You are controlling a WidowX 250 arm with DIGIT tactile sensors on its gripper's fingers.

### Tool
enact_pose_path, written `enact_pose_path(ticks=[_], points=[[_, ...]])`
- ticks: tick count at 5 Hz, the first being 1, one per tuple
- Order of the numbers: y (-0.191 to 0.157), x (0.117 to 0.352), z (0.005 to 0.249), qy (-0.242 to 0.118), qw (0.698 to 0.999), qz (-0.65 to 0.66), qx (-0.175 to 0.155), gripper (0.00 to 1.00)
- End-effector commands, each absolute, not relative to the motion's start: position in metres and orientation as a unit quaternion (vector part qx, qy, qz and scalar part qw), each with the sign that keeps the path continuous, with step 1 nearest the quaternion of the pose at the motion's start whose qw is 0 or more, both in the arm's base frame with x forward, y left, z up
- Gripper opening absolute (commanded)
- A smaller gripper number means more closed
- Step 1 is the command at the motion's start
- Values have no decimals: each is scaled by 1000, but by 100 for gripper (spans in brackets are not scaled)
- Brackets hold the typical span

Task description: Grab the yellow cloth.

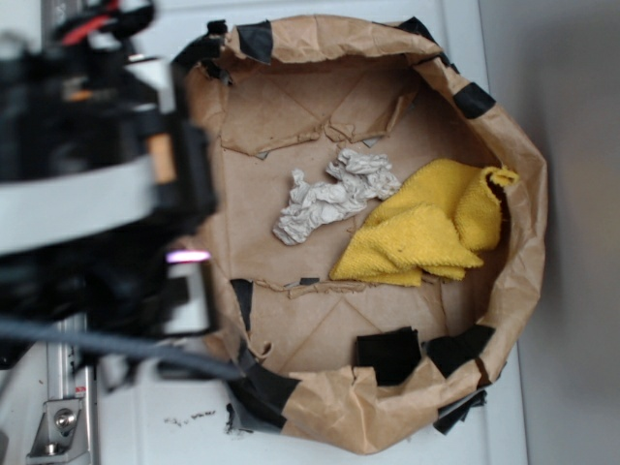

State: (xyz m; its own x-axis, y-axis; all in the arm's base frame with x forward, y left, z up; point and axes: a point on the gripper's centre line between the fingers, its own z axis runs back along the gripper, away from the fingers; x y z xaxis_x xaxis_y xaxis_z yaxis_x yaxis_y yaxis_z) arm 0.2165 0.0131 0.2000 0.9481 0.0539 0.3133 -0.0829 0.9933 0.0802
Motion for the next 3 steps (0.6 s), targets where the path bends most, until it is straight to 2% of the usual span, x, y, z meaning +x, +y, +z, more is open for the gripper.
enact_pose_path(ticks=[1, 2, 3], points=[[20, 308, 116, -146, 989, -24, 26, 100], [4, 330, 78, -131, 990, -53, 12, 100], [-28, 341, 48, -99, 991, -94, -6, 100]])
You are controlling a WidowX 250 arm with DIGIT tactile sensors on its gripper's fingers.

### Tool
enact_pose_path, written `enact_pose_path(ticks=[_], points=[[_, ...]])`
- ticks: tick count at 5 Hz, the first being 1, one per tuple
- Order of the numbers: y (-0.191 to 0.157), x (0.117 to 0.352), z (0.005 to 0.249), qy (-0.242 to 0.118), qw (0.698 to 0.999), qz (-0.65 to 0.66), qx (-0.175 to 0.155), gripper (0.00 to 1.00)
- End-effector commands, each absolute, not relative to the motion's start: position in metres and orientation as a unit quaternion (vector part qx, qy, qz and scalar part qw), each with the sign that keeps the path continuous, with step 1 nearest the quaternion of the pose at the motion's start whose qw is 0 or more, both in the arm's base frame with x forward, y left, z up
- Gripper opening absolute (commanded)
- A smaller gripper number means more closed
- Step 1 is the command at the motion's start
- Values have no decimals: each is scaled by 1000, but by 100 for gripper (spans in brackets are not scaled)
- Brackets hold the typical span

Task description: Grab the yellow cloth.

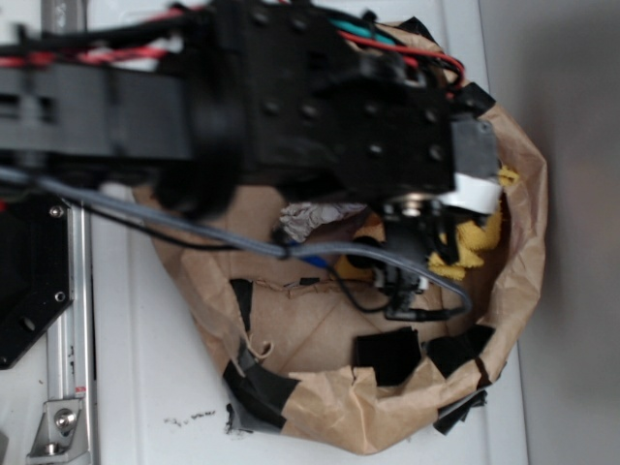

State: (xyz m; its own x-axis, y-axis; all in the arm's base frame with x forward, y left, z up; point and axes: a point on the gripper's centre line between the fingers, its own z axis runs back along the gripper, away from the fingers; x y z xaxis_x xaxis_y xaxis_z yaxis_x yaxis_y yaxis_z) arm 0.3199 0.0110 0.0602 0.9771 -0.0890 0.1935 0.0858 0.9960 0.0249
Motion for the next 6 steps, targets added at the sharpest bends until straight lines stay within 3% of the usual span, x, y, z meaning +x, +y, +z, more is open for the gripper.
enact_pose_path(ticks=[1, 3, 4, 5, 6], points=[[-35, 333, 40, -78, 993, -89, 13, 0], [-11, 329, 52, -73, 995, -62, 25, 0], [3, 323, 93, -73, 994, -71, 40, 0], [12, 292, 142, -127, 991, -35, 10, 0], [7, 270, 193, -107, 994, -32, -8, 0]])
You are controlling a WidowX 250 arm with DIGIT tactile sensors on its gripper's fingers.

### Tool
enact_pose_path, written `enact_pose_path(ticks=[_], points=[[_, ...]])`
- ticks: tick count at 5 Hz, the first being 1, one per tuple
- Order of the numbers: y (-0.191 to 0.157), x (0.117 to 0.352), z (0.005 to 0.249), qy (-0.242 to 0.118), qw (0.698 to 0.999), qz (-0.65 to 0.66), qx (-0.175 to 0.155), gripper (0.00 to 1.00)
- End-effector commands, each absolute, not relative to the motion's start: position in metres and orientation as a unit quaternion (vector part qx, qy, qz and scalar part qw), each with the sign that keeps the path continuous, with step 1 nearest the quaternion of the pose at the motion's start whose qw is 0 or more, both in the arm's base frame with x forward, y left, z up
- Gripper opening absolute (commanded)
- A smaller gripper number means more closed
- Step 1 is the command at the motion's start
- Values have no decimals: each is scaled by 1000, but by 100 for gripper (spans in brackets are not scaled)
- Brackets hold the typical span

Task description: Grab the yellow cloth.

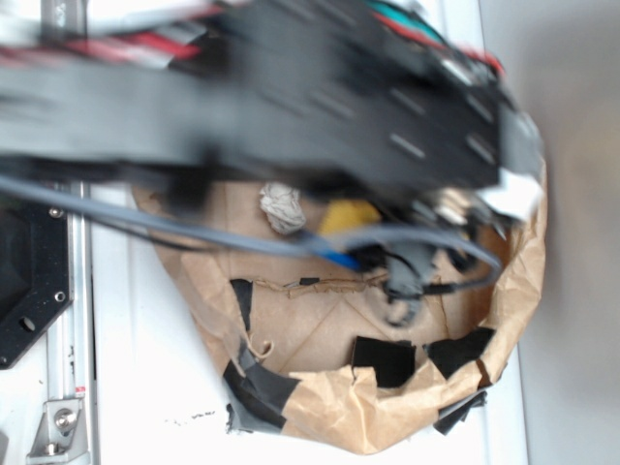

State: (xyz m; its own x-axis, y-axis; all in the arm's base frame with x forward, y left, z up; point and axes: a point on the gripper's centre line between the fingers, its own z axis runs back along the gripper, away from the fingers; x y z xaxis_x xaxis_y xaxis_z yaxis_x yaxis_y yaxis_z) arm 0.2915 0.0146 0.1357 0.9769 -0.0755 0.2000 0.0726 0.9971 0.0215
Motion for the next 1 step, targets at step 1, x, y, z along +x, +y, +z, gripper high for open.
enact_pose_path(ticks=[1], points=[[1, 264, 234, -51, 998, 5, 23, 0]])
